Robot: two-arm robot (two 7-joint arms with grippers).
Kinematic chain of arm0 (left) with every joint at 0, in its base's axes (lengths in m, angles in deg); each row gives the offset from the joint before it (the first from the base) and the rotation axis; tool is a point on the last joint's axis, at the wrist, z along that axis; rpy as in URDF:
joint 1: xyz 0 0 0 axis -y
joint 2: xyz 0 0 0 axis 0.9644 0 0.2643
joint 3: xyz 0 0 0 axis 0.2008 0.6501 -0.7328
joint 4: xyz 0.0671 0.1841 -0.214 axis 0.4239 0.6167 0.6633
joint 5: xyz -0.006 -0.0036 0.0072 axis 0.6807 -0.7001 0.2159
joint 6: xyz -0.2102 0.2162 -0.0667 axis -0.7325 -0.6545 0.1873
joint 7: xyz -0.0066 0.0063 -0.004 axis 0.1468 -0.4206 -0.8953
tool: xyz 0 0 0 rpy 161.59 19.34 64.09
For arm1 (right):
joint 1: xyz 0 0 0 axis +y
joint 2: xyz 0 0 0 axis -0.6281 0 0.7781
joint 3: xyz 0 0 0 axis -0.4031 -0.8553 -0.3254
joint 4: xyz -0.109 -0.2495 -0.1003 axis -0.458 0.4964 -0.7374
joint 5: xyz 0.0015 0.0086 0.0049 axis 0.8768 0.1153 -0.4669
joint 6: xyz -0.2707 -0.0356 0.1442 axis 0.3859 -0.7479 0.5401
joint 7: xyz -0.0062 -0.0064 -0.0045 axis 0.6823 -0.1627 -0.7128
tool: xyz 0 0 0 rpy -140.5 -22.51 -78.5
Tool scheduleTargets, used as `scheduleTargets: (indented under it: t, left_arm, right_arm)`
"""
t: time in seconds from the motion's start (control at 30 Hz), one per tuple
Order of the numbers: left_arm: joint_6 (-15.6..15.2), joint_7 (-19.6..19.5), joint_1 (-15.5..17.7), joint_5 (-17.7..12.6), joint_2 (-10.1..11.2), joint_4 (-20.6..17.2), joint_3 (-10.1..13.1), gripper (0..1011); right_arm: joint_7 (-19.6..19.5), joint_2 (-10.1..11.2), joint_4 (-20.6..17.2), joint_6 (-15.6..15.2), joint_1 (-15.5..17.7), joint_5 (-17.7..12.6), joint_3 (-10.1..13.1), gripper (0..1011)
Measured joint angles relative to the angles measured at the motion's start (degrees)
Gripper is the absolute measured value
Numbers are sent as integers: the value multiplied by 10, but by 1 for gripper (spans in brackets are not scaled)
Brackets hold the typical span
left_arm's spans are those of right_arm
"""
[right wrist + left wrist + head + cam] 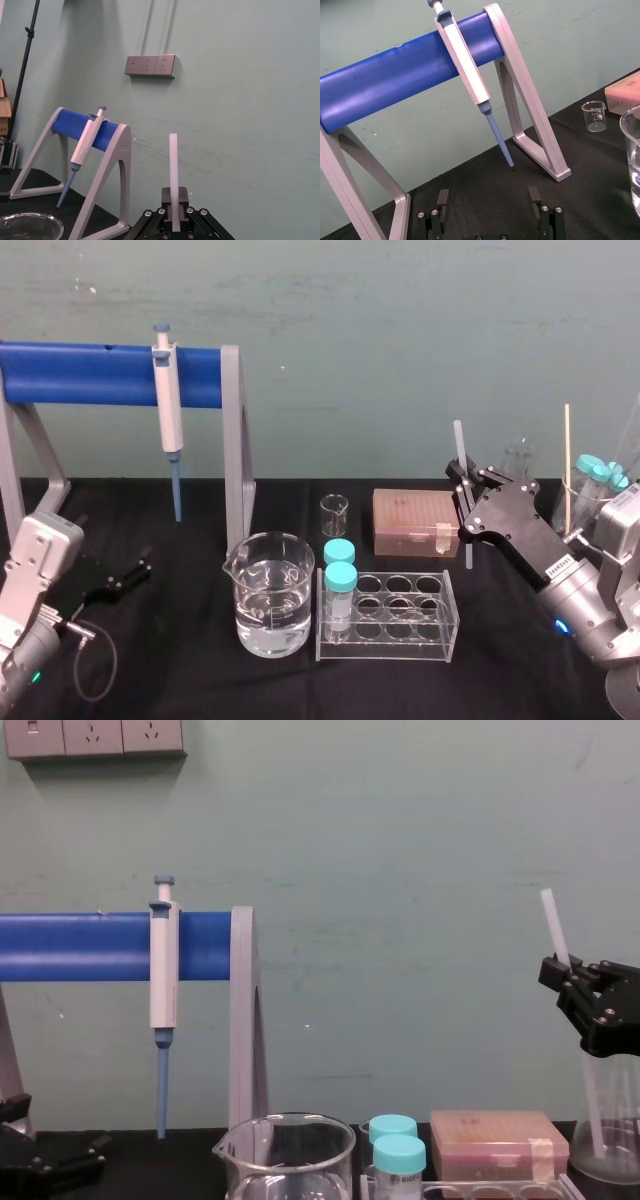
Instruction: Pick up the stirring rod with one hand, then place it down.
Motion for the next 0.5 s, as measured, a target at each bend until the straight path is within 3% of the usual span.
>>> scheduleTargets:
  t: [0.5]
  left_arm:
    - [0,0,0,0,0,0,0,1000]
  right_arm:
    - [0,0,0,0,0,0,0,72]
